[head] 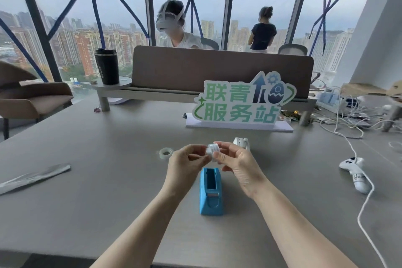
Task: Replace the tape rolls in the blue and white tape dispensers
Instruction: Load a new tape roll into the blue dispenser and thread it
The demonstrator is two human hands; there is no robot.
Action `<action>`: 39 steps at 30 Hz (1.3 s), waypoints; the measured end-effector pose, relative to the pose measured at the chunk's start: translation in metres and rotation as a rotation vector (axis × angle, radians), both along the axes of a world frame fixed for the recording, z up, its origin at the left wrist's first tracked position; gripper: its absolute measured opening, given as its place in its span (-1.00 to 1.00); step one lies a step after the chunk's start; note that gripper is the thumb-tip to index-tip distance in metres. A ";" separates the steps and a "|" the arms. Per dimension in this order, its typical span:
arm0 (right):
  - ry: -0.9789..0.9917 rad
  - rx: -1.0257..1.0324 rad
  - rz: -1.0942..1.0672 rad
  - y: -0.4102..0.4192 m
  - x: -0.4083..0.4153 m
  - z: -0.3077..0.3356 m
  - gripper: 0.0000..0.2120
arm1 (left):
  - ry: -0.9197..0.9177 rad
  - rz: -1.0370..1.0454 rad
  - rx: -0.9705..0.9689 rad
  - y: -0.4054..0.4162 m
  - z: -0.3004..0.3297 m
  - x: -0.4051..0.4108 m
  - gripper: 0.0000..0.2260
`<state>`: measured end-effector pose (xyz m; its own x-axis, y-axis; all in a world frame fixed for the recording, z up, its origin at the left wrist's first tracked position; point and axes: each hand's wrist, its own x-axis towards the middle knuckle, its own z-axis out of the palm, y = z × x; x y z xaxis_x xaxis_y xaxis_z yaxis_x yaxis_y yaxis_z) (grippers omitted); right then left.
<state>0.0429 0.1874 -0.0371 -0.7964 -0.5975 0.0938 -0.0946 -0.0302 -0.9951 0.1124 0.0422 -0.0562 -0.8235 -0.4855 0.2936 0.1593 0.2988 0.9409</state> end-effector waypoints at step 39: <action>0.205 0.213 -0.149 0.009 -0.002 -0.025 -0.85 | -0.120 -0.037 -0.035 0.003 -0.014 -0.001 -0.94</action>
